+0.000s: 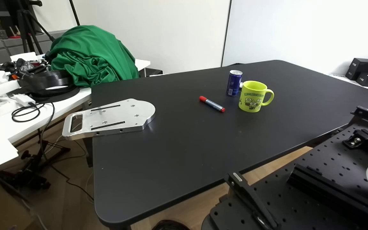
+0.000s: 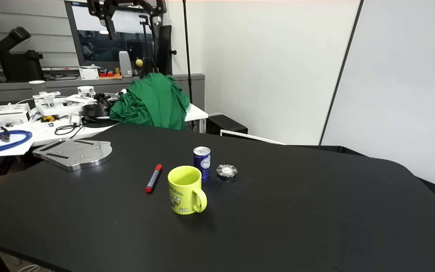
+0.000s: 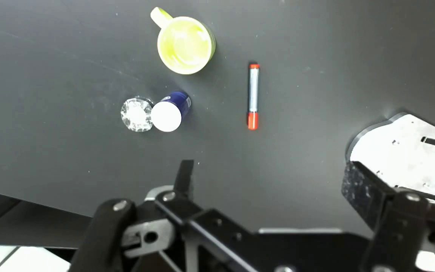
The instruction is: Put the marker inside the mug cup
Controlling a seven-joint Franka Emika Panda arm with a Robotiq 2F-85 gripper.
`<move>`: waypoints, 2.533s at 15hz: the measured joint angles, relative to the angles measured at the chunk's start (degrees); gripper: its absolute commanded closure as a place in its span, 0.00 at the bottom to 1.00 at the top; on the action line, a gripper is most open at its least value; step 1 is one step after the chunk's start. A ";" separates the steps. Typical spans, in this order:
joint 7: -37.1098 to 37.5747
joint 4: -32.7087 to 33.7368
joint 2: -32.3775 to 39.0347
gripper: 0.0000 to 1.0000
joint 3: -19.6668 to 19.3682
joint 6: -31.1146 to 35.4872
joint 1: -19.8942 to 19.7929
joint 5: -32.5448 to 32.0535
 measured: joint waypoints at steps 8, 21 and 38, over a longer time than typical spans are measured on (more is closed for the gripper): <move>-1.46 1.59 18.41 0.00 -0.23 13.72 0.01 0.80; -1.15 5.51 43.46 0.00 0.70 26.46 2.45 0.96; 0.15 8.12 52.47 0.69 -3.43 26.75 3.11 -0.40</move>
